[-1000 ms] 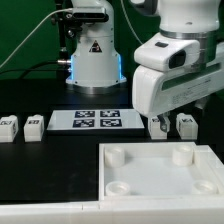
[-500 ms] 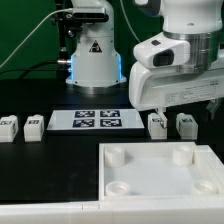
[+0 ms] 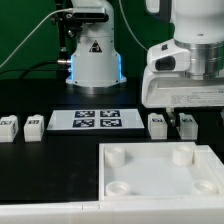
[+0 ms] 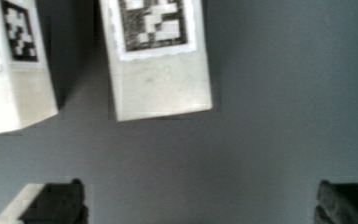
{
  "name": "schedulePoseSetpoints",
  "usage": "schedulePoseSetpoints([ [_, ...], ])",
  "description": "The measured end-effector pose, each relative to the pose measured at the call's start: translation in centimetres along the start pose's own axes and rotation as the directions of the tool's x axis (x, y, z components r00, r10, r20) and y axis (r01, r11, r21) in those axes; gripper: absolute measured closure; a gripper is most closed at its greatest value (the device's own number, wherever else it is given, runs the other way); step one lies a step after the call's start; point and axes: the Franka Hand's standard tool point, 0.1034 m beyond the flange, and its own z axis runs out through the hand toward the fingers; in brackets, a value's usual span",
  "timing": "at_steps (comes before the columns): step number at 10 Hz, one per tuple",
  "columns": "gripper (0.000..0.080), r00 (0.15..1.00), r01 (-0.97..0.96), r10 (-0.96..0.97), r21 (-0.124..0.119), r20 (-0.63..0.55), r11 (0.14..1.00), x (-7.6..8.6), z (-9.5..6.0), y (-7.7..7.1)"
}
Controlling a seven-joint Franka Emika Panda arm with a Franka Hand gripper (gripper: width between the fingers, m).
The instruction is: Assemble one leg
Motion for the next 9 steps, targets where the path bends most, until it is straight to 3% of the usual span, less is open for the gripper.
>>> schedulePoseSetpoints([
  [3,0.015,1.0,0.015,-0.015,0.002,-0.008,1.0,0.1,0.0,0.0],
  [5,0.015,0.999,0.019,-0.018,-0.01,0.038,1.0,-0.4,0.1,0.1],
  [6,0.015,0.992,0.027,-0.022,-0.032,0.128,0.999,-1.5,0.2,0.2],
  [9,0.015,0.923,0.016,-0.001,-0.036,0.384,0.999,-1.7,0.2,0.8],
])
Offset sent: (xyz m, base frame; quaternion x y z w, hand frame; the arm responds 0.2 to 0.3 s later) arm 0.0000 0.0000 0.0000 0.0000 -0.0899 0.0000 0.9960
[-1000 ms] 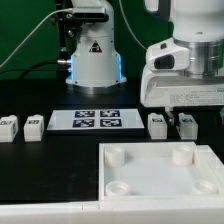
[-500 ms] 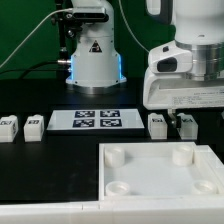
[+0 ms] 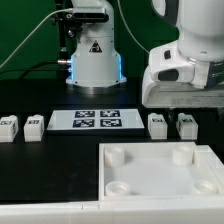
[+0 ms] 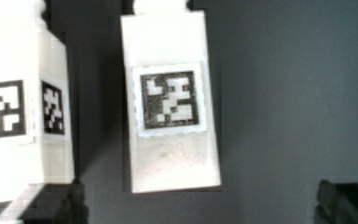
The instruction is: Assemble one leg
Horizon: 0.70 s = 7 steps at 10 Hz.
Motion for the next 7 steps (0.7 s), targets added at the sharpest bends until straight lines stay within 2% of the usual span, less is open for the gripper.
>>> schedulePoseSetpoints([
  [2,0.015,0.991,0.014,-0.012,-0.012,0.136,1.0,0.09,0.09,-0.14],
  [4,0.015,0.949,0.018,-0.006,-0.034,0.314,0.999,-0.46,0.35,0.32],
  [5,0.015,0.94,0.017,-0.005,-0.032,0.341,0.999,0.09,0.51,0.25],
  [7,0.015,0.943,0.017,-0.006,-0.032,0.333,0.999,0.21,0.66,0.16],
])
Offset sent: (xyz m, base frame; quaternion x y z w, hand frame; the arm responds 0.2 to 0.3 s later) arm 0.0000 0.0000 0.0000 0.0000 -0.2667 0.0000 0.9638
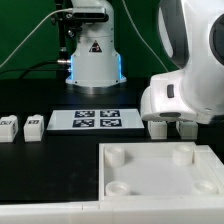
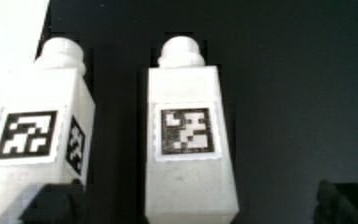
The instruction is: Assemble one leg
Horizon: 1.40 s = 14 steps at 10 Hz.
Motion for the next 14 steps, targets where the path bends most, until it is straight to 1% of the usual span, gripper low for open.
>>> schedulePoseSetpoints([
  [3,0.015,0.999,-0.009,0.01,-0.018,0.032,1.0,-0.4,2.2,0.0],
  [5,0.015,0.999,-0.013,0.014,-0.021,0.036,1.0,-0.5,3.5,0.3],
  [6,0.015,0.999,-0.014,0.015,-0.023,0.04,1.0,-0.5,3.8,0.3],
  [9,0.015,0.999,-0.014,0.015,-0.024,0.043,1.0,-0.5,4.0,0.4],
  [10,0.0294,0.999,-0.014,0.015,-0.024,0.043,1.0,-0.5,4.0,0.4],
  [11,0.0294,0.999,-0.014,0.015,-0.024,0.043,1.0,-0.5,4.0,0.4],
  [12,0.0514,0.999,-0.014,0.015,-0.024,0.043,1.0,-0.5,4.0,0.4],
  [14,0.0512,0.999,-0.013,0.014,-0.024,0.044,1.0,-0.5,4.0,0.4],
])
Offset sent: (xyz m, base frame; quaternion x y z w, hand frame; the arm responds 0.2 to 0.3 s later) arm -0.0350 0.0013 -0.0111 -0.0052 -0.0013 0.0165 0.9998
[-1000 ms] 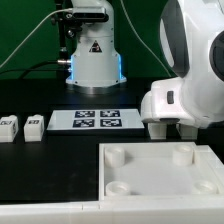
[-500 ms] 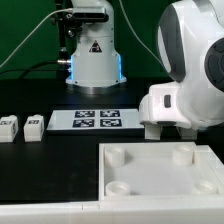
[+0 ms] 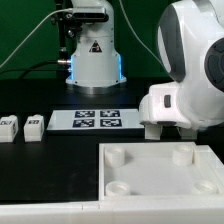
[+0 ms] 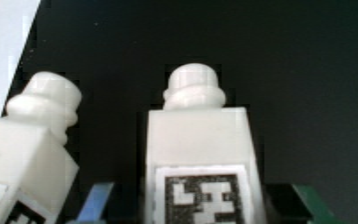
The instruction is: Assemble one leg
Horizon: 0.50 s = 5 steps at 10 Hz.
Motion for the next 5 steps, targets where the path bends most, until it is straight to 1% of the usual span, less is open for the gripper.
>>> schedulePoseSetpoints([
  [5,0.0512,1.0,0.0,0.0,0.0,0.0,1.0,0.0,0.0,0.0],
])
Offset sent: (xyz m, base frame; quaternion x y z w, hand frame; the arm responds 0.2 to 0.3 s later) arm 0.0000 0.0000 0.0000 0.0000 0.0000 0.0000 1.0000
